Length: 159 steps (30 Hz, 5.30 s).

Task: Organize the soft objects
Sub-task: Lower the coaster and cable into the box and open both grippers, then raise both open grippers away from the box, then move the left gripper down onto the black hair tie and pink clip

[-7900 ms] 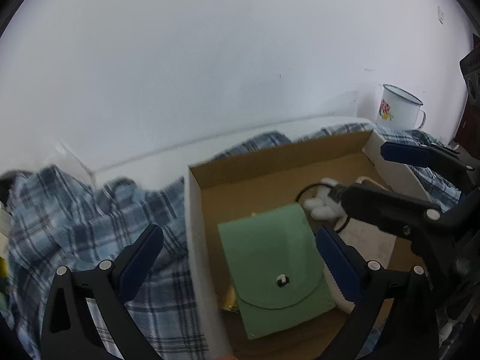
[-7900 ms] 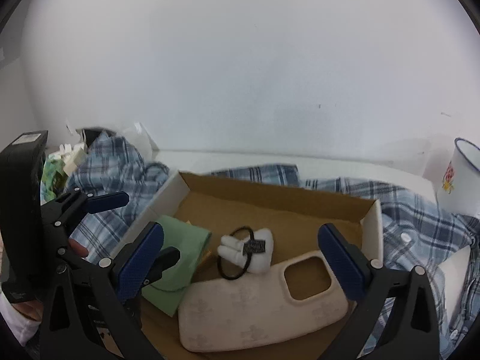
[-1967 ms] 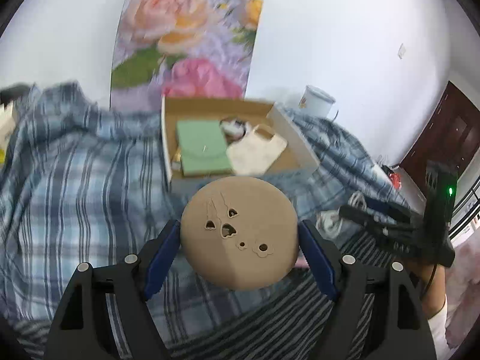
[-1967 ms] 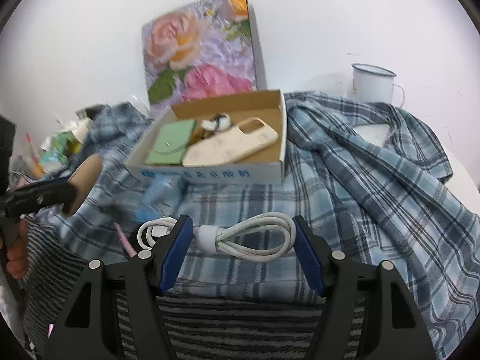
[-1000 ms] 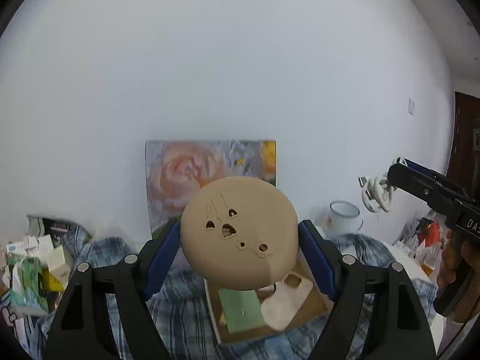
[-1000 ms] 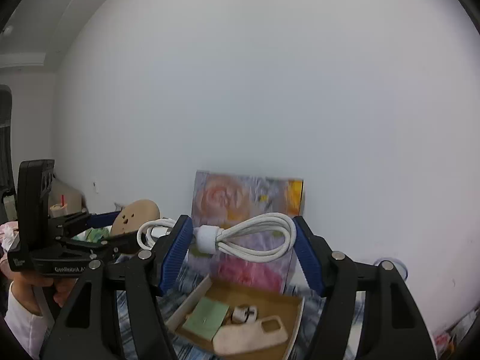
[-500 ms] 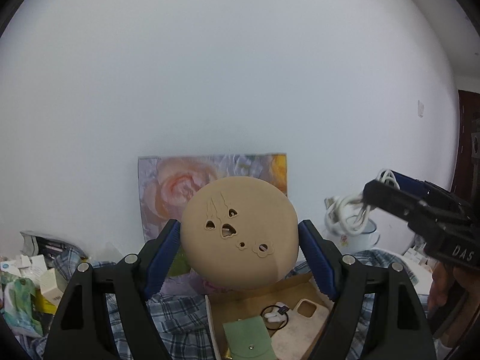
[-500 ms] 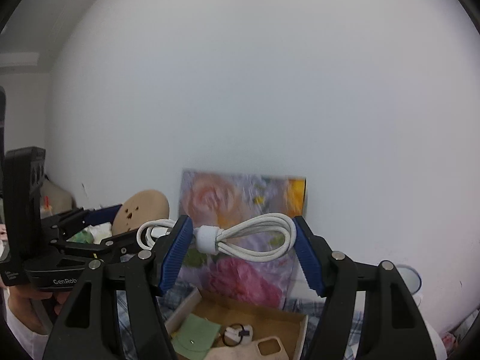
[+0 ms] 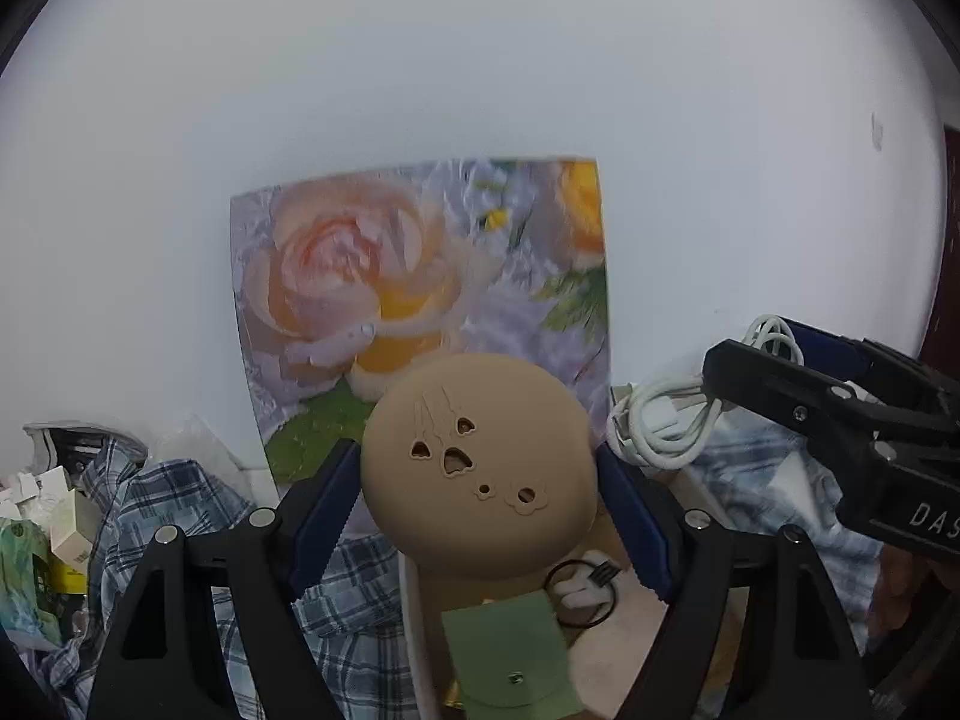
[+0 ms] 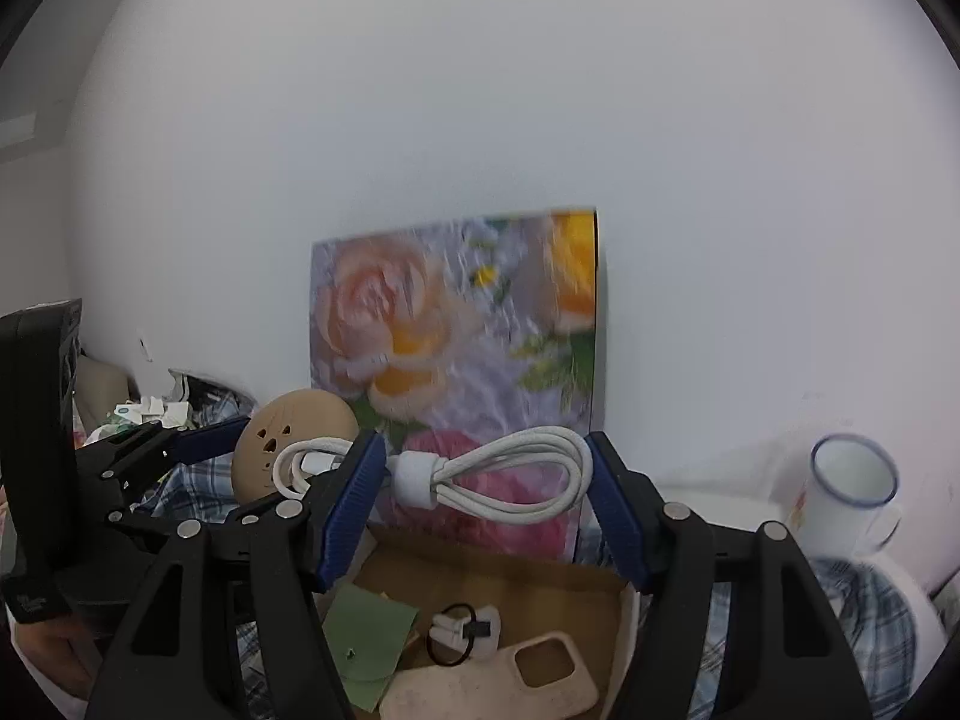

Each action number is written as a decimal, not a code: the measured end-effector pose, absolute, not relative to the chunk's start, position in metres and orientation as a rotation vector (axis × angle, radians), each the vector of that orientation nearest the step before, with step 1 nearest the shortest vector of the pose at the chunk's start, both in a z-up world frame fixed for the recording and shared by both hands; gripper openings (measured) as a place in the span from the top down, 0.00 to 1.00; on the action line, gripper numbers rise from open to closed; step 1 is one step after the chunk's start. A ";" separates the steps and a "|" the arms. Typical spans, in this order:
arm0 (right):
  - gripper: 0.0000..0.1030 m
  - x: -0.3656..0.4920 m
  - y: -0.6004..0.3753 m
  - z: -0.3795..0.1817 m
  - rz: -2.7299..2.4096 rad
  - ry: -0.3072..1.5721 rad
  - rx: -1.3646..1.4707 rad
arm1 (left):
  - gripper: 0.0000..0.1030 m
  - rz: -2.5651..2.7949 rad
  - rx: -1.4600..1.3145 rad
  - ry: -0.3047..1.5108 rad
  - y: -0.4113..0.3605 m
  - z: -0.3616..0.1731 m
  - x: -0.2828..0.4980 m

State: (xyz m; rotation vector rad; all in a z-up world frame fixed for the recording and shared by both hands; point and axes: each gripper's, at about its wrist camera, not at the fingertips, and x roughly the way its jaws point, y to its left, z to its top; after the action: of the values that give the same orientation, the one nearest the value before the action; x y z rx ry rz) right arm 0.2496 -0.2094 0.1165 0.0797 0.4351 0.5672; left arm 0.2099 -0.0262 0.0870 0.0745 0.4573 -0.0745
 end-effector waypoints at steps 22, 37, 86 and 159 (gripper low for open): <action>0.35 0.296 -0.202 0.031 0.525 0.747 0.068 | 0.21 -0.149 0.013 0.731 -0.027 -0.001 0.258; 0.04 0.307 -0.203 0.009 0.509 0.819 0.071 | 0.00 -0.129 0.040 0.777 -0.028 -0.021 0.270; 0.01 0.166 -0.247 0.216 0.695 0.355 0.132 | 0.00 -0.265 0.047 0.388 -0.042 0.169 0.128; 0.00 0.116 -0.249 0.020 0.661 0.730 0.059 | 0.02 -0.443 0.108 0.925 -0.071 -0.076 0.068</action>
State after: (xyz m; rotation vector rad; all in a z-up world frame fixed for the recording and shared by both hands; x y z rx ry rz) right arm 0.1161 -0.2491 0.0200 0.0585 0.7303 0.6615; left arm 0.0683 -0.0705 -0.0762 0.1075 0.9251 -0.4434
